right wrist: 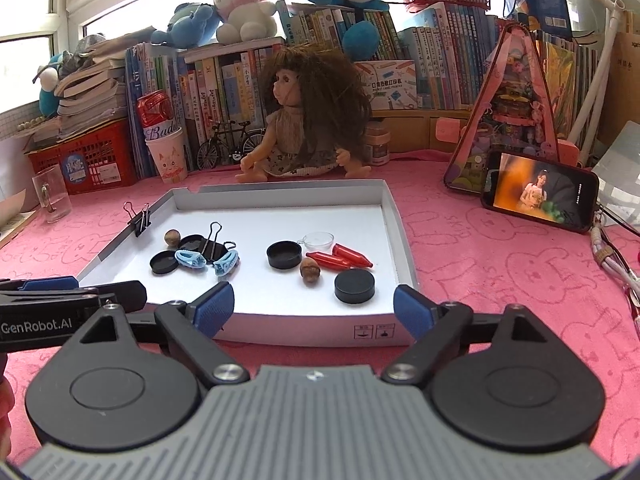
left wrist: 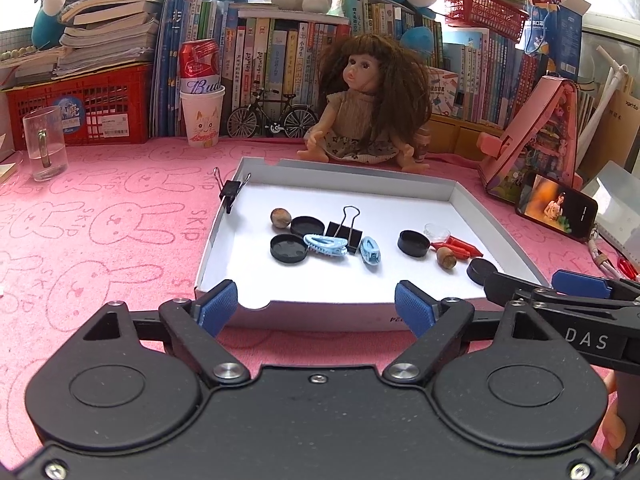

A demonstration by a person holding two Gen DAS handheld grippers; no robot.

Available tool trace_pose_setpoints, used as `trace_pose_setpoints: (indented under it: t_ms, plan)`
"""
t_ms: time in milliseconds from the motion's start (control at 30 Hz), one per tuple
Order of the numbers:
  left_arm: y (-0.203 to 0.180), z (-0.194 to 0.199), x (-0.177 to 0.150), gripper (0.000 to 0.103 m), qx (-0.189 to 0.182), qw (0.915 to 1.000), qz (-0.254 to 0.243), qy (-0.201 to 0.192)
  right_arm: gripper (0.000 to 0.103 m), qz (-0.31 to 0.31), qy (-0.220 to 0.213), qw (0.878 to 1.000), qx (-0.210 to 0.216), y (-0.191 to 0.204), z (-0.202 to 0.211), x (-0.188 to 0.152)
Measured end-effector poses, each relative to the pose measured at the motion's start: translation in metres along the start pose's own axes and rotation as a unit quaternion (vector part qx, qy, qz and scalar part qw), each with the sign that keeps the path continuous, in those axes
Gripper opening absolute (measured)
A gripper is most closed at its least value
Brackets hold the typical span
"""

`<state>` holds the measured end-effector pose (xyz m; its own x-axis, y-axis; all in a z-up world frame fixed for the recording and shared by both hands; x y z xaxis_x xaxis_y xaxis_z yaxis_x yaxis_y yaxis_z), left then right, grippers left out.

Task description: Organize rigid objects

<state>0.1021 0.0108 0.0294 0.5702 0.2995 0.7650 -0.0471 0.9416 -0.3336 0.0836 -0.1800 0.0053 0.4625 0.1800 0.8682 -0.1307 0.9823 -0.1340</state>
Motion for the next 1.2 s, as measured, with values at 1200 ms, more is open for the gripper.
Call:
trace_pose_setpoints:
  t_ms: [1200]
  plan:
    - [0.01,-0.008,-0.04,0.097,0.063,0.9974,-0.02,0.029,0.103,0.028,0.069,0.997,-0.011,0.009,-0.012,-0.041]
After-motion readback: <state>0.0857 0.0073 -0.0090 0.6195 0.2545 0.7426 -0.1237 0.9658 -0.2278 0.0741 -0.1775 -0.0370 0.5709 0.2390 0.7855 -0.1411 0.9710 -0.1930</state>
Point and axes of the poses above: each gripper's, at about its wrist camera, not at the fingertips, and z roughly against the way its jaws point, y to its left, x to its top, the point moved 2 cm from there along -z, roughly the way its jaws point, and after that the axes turned 15 degrees about z, right-handed, at the moved point
